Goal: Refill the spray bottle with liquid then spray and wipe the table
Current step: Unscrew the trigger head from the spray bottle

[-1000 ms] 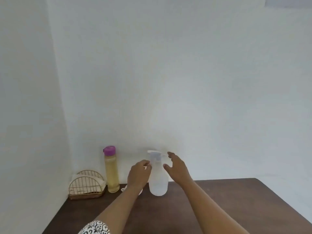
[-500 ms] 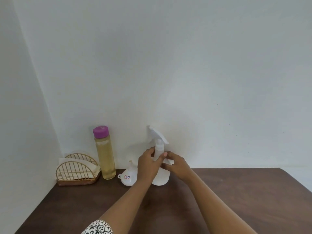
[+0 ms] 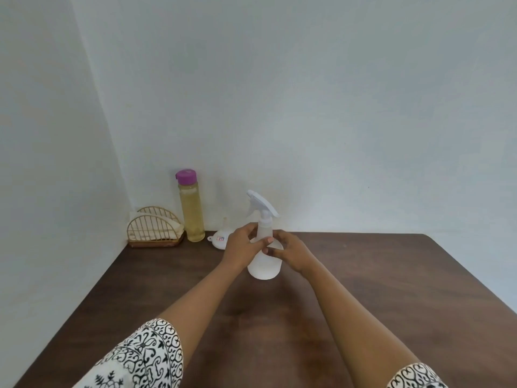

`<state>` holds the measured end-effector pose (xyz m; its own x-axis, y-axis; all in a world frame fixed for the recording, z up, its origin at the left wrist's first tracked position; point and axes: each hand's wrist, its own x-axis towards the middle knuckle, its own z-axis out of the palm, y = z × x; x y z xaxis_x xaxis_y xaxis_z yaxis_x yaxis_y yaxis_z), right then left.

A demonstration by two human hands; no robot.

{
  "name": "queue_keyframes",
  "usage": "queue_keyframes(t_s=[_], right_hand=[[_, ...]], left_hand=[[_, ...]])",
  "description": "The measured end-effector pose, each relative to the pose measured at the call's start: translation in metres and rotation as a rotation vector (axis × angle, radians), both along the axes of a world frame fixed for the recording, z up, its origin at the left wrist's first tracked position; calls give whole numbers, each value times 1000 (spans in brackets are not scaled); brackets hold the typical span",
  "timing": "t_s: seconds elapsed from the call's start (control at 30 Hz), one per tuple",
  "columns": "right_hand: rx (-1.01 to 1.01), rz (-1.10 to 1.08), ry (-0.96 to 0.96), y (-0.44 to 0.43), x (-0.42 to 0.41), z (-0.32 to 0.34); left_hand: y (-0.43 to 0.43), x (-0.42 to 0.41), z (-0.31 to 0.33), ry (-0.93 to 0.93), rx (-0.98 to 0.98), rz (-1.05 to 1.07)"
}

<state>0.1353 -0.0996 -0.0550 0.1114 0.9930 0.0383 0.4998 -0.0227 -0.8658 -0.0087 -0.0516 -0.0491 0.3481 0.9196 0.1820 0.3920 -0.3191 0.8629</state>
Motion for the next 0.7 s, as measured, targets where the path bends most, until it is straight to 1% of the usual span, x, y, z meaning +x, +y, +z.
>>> queue_keyframes(t_s=[0.1, 0.47, 0.7], right_hand=[[9, 9, 30, -31, -12, -1], [58, 63, 86, -132, -66, -15], [73, 56, 77, -176, -93, -17]], left_hand=[[-30, -13, -1, 0, 0, -1], [-138, -76, -12, -33, 108, 82], [-179, -102, -27, -57, 136, 114]])
